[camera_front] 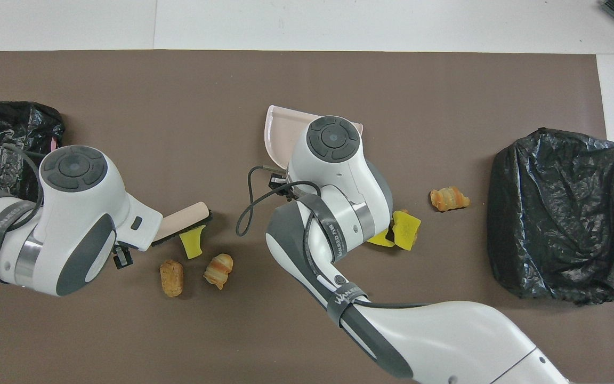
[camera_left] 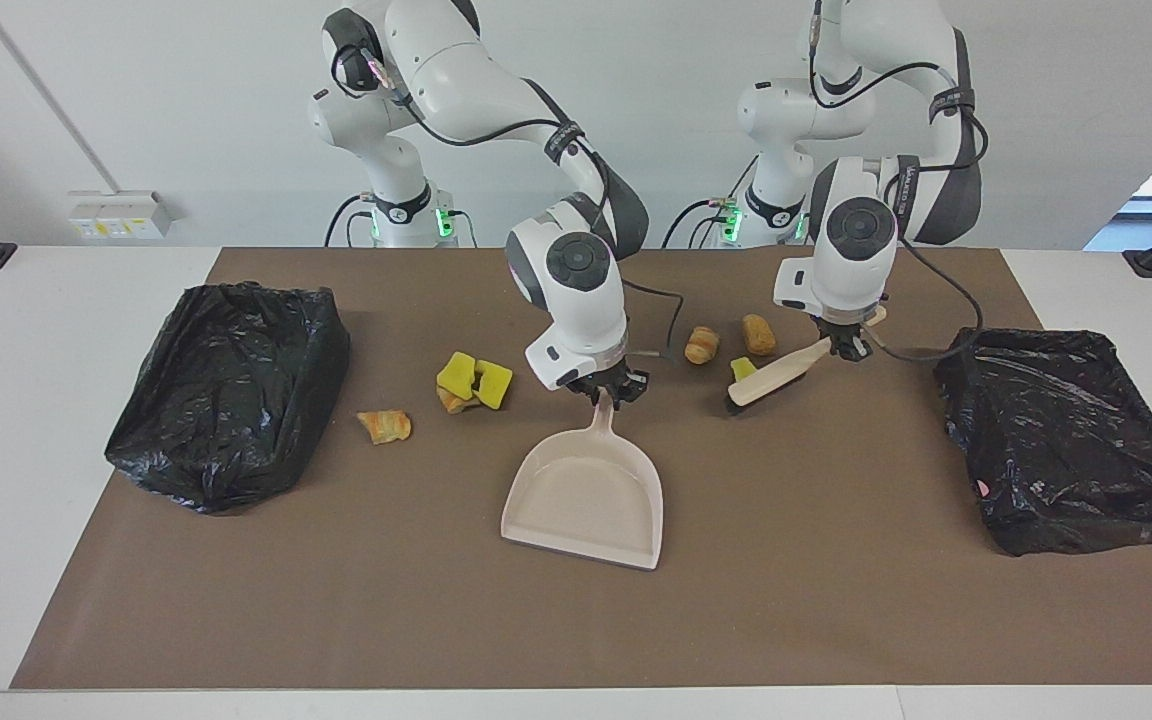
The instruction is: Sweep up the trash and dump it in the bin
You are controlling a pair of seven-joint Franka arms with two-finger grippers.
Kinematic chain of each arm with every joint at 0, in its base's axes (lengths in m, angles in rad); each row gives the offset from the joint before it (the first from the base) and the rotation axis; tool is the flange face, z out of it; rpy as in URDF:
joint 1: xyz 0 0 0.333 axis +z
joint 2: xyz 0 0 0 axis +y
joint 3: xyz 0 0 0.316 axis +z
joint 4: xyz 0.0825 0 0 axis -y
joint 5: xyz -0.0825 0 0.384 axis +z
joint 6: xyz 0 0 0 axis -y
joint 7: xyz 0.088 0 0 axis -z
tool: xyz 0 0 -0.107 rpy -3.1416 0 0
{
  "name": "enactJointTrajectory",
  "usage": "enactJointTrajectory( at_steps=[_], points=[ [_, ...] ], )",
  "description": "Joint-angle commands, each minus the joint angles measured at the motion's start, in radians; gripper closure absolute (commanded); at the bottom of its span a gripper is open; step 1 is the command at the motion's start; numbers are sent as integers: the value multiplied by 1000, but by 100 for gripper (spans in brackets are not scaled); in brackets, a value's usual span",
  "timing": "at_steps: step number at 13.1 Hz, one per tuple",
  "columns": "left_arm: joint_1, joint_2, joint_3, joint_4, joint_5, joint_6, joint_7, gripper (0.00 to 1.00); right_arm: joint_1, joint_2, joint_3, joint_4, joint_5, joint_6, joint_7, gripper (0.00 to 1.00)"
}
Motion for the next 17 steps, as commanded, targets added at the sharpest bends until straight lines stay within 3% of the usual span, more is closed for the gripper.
enactJointTrajectory(
  at_steps=[1, 3, 6, 11, 15, 17],
  points=[
    [-14, -79, 9, -50, -49, -52, -75, 100, -17, -23, 4, -1, 17, -27, 8, 100],
    [-23, -117, -2, -63, -49, -71, -136, 100, -24, -37, 2, 37, 7, -138, -41, 100],
    [-30, -184, -25, -115, -49, -75, -323, 100, -22, -127, -6, 17, -3, -215, -156, 100],
    [-27, -257, -29, -214, -49, -75, -831, 100, -122, -267, -10, -41, -4, -322, -498, 100],
    [-21, -361, -29, -340, -57, -77, -1069, 100, -128, -313, -10, -44, -150, -416, -686, 100],
    [-21, -384, -29, -381, -136, -78, -1195, 100, -137, -342, -10, -79, -165, -428, -818, 100]
  ],
)
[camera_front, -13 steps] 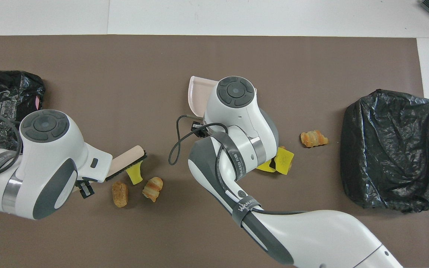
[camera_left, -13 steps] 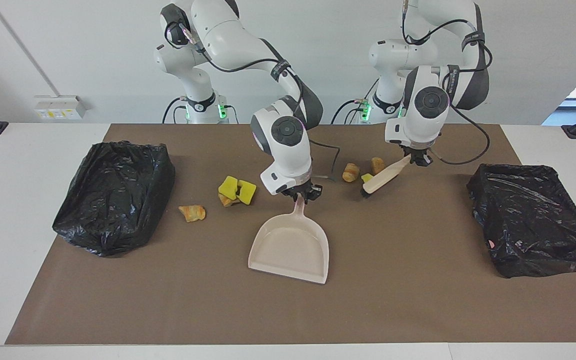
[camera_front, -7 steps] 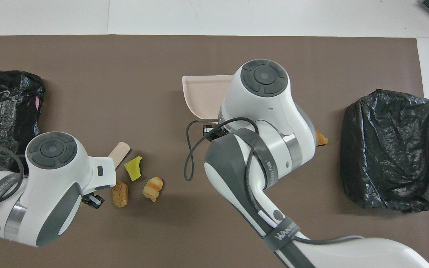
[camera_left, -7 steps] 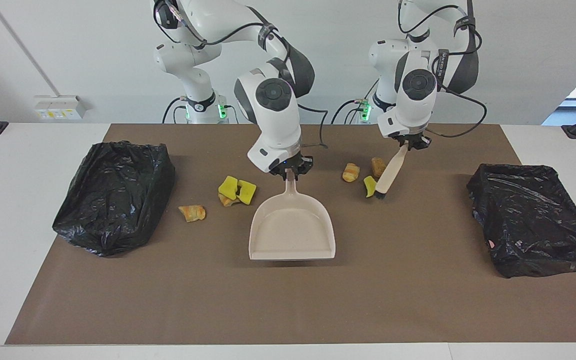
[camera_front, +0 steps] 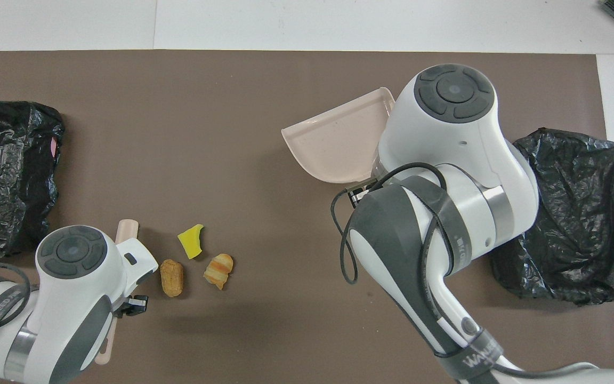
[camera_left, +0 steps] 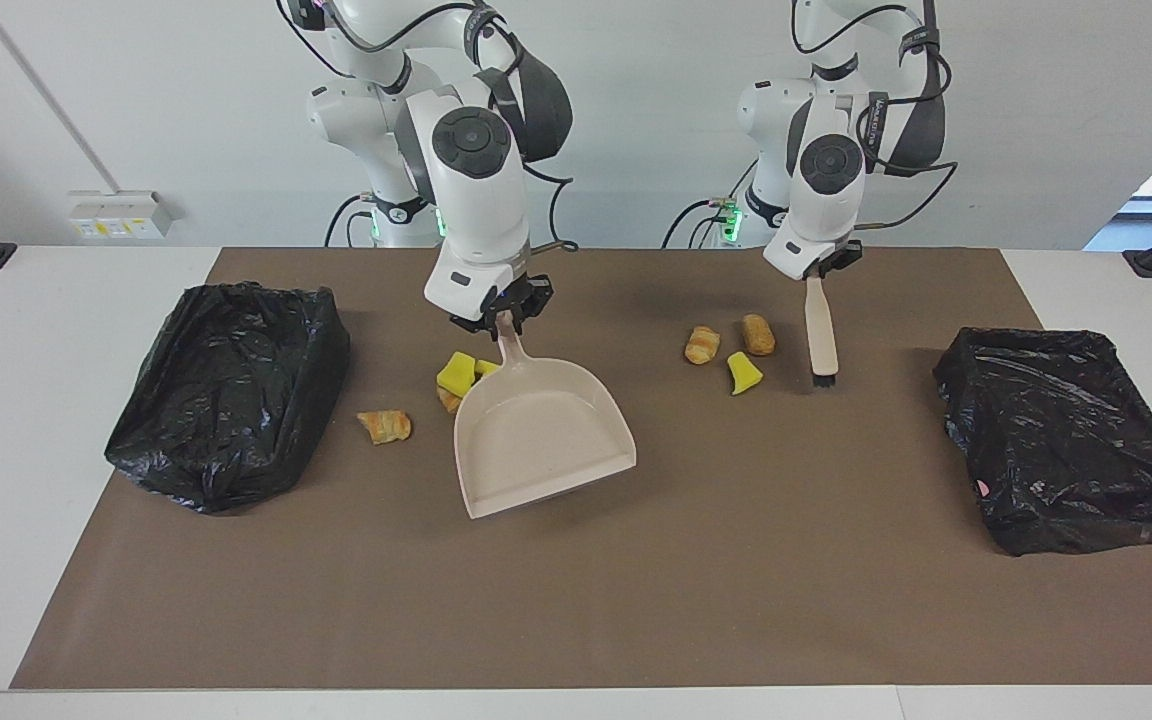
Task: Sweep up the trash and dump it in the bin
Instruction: 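Lower the dustpan beside the debris while the left gripper sweeps toward it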
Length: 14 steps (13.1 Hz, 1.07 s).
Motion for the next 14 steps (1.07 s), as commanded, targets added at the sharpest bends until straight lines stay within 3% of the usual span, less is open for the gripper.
enactJointTrajectory(
  at_steps=[1, 6, 9, 11, 14],
  points=[
    [-10, -77, 5, -94, -61, 5, -150, 100, -7, -74, 5, -96, -52, 2, -165, 100],
    [-50, -81, 0, -124, -153, 38, -264, 100, 5, -177, 8, -282, -106, 60, -464, 100],
    [-64, -58, -58, -131, -189, 135, -379, 100, 5, -256, 9, -435, -93, 142, -651, 100],
    [-65, -57, -86, -131, -277, 167, -393, 100, 19, -279, 9, -471, -93, 142, -751, 100],
    [-105, -12, -101, -129, -301, 235, -456, 100, 19, -266, 8, -500, -109, 194, -885, 100]
  ],
)
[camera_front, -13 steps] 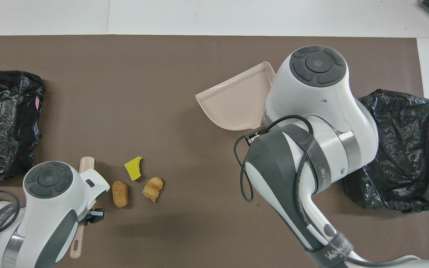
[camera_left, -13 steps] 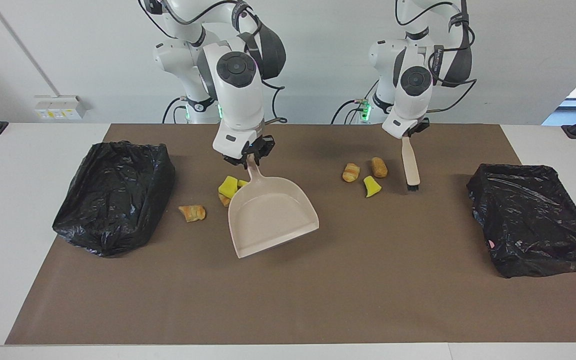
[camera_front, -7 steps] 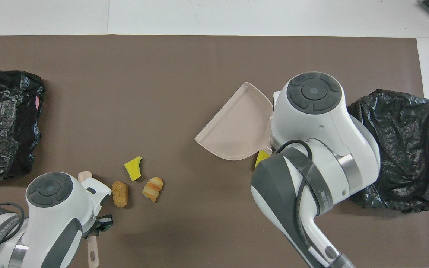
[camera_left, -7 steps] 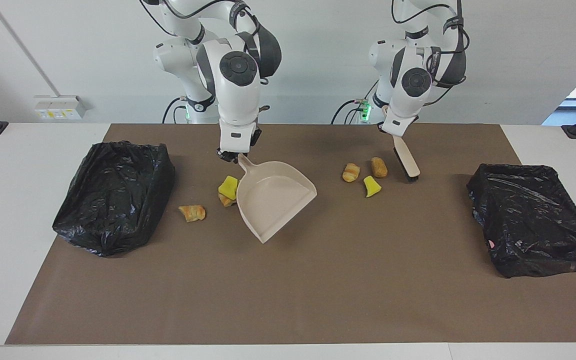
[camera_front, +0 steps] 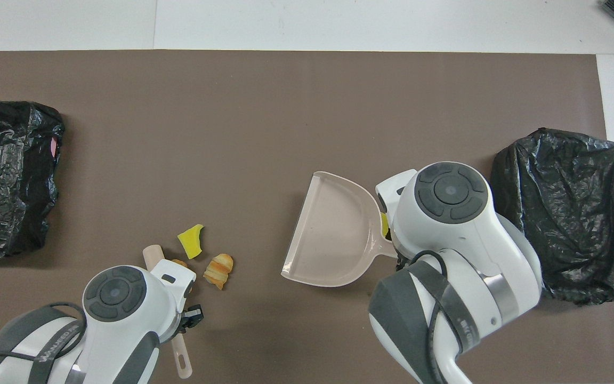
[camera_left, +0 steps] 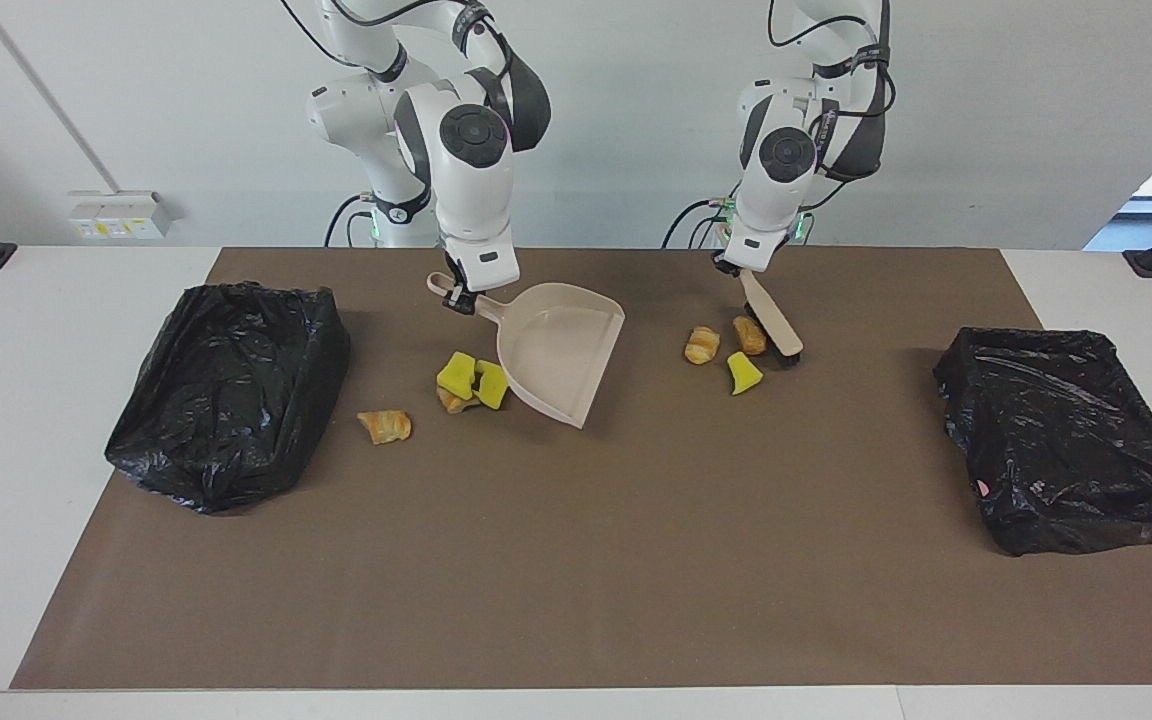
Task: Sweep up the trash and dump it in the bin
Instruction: 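Lower the dustpan beside the debris while the left gripper sweeps toward it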
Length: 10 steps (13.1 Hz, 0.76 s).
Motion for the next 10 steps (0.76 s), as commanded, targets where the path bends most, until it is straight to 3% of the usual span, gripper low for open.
enactJointTrajectory(
  at_steps=[1, 3, 7, 10],
  points=[
    [-32, 29, 8, -11, -22, 74, -38, 100, 0, -16, 2, -69, -22, 81, -76, 100],
    [-46, 53, 8, 1, -65, 101, -24, 100, 17, -7, 2, -71, -20, 86, -56, 100],
    [-103, 173, 6, 51, -82, 189, -5, 100, 47, 12, 3, -80, -20, 105, -5, 100],
    [-132, 199, 6, 90, -95, 191, 82, 100, 54, -11, 3, -138, -22, 160, 19, 100]
  ],
)
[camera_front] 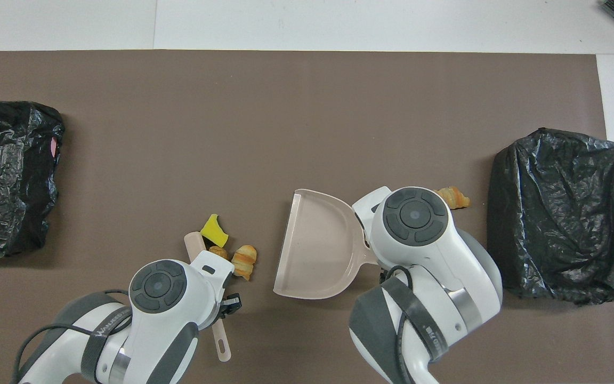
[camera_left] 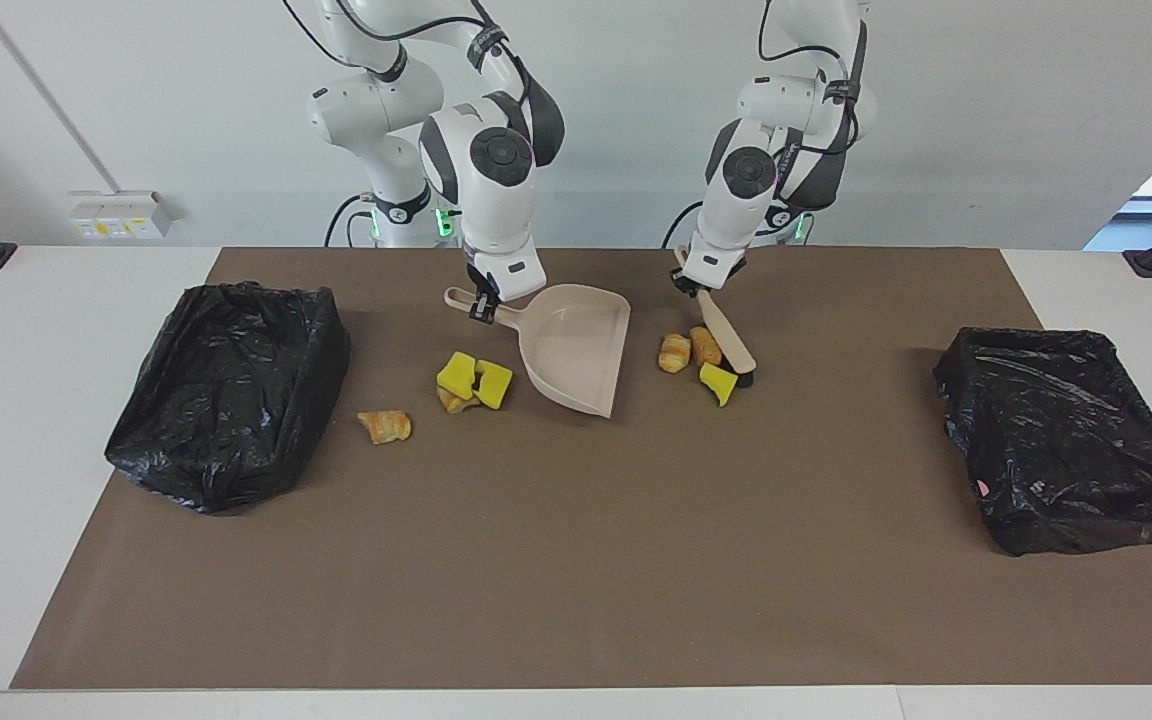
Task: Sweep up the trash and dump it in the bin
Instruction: 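Lower the dustpan beside the debris while the left gripper sweeps toward it, then sweep the bread and sponge pieces into the dustpan with the left gripper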
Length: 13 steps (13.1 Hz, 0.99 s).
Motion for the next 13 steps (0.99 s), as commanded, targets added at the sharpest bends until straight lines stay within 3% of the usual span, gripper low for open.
enactJointTrajectory(
  at_steps=[1, 11, 13],
  points=[
    [-34, 39, 10, 28, -38, 14, 83, 100, 5, -24, 2, -49, -19, 35, 36, 100],
    [-54, 39, 10, 31, -38, 15, 101, 100, 66, -6, 2, -105, -48, 111, 152, 100],
    [-107, 39, 10, 43, -60, 20, 101, 100, 66, -6, 2, -105, -50, 111, 153, 100]
  ],
)
